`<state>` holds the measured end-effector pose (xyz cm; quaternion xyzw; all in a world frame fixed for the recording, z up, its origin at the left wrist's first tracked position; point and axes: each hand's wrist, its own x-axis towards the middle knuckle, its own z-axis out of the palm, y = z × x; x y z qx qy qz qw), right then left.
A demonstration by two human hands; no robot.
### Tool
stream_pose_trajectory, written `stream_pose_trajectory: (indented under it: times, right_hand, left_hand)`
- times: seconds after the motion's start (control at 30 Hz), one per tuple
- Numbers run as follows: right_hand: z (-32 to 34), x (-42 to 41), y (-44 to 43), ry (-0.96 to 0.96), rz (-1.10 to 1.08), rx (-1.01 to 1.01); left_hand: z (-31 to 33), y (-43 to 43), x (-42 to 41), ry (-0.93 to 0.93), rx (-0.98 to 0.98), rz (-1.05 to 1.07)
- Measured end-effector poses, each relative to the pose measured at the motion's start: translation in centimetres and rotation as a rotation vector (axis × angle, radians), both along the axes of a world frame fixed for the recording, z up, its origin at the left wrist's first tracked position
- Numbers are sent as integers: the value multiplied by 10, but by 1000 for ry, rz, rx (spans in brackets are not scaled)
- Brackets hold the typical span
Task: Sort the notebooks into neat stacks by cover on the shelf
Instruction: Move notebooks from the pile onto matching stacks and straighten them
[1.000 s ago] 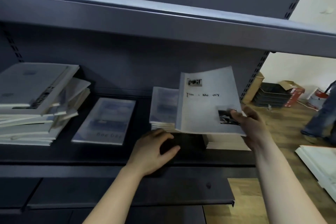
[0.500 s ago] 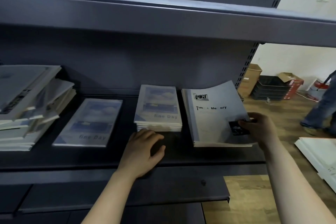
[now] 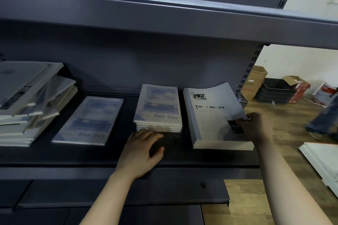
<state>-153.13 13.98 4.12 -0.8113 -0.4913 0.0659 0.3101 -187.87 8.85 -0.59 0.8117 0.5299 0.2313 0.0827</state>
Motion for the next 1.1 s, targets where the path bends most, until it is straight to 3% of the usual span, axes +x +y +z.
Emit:
stream_pose_trajectory:
  times: [0.27,0.5,0.73,0.87,1.1]
  right_hand:
    - [-4,1,-1,-103,-15,35]
    - [-9,-2,-9,-231,134,111]
    - [2,12,-26,132,365,-72]
    - [0,18,-31,133,357,-242]
    - [3,10,-31,50,328,-279]
  left_hand:
    - [-2,0,0,-4,10,3]
    - [-2,0,-1,-11,11,1]
    - [-1,0,-2,-43,22,-4]
    - [-1,0,-2,-50,28,-8]
    - [0,-1,-2,-30,29,-17]
